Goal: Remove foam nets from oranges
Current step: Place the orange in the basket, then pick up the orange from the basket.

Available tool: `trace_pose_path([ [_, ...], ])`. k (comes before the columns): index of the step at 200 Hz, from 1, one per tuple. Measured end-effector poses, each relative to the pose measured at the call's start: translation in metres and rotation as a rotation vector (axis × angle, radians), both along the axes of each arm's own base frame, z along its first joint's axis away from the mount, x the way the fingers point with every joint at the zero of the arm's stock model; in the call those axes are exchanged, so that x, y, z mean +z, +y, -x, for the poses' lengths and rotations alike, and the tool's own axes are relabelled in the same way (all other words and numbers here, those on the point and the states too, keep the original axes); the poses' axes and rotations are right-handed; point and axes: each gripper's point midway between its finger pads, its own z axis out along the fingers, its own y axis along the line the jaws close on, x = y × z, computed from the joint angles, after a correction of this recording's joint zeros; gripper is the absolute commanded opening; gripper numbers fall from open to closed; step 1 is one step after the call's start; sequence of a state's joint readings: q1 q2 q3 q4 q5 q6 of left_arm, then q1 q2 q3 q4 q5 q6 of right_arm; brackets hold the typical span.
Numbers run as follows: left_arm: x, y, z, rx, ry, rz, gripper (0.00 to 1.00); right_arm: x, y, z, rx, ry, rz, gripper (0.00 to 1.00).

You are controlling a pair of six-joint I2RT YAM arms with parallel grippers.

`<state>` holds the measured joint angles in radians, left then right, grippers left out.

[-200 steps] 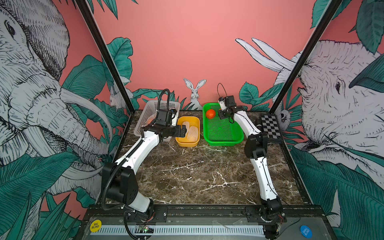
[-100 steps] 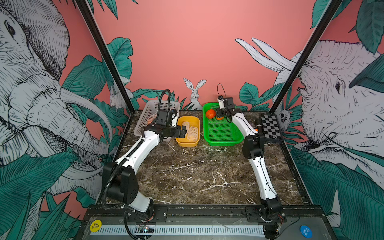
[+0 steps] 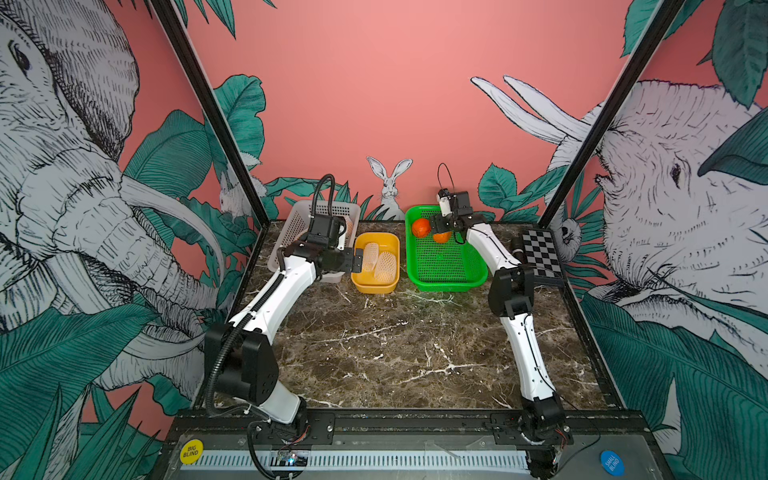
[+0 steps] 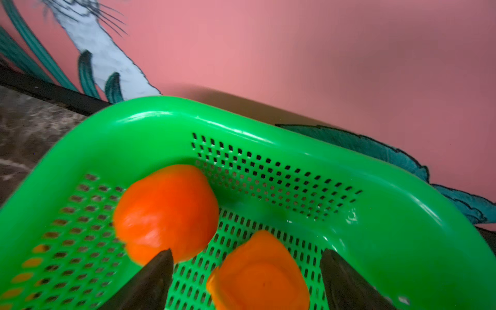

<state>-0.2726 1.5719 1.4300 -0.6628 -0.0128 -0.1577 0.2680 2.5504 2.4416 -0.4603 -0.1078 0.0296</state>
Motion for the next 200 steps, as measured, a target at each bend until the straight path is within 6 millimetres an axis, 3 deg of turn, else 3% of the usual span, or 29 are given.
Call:
trace_pose_path([
  [39,0.003,0.070,-0.038,0.200,0.036,-0.143,0.99,0.077,0.008,0.079,0.031,-0.011,-0.094,0.98],
  [59,-0.006,0.098,-0.052,0.273,0.077,-0.194,0.99,0.092,0.029,0.119,0.077,-0.014,-0.135,0.99],
  [77,-0.017,0.118,-0.061,0.321,0.112,-0.204,0.99,0.082,0.049,0.147,0.127,0.025,-0.152,0.99],
  [94,-0.024,0.132,-0.070,0.354,0.138,-0.205,0.99,0.056,0.065,0.170,0.169,0.091,-0.149,0.99],
  [113,-0.030,0.148,-0.081,0.389,0.153,-0.197,0.99,0.026,0.065,0.187,0.173,0.168,-0.139,0.99],
  [130,-0.037,0.157,-0.089,0.410,0.166,-0.182,0.99,0.012,0.061,0.194,0.167,0.206,-0.136,0.99],
  [148,-0.048,0.163,-0.093,0.422,0.190,-0.166,0.99,0.012,0.059,0.194,0.165,0.209,-0.139,0.99],
  [200,-0.083,0.167,-0.095,0.426,0.273,-0.137,0.99,0.039,0.059,0.193,0.171,0.150,-0.161,0.99],
])
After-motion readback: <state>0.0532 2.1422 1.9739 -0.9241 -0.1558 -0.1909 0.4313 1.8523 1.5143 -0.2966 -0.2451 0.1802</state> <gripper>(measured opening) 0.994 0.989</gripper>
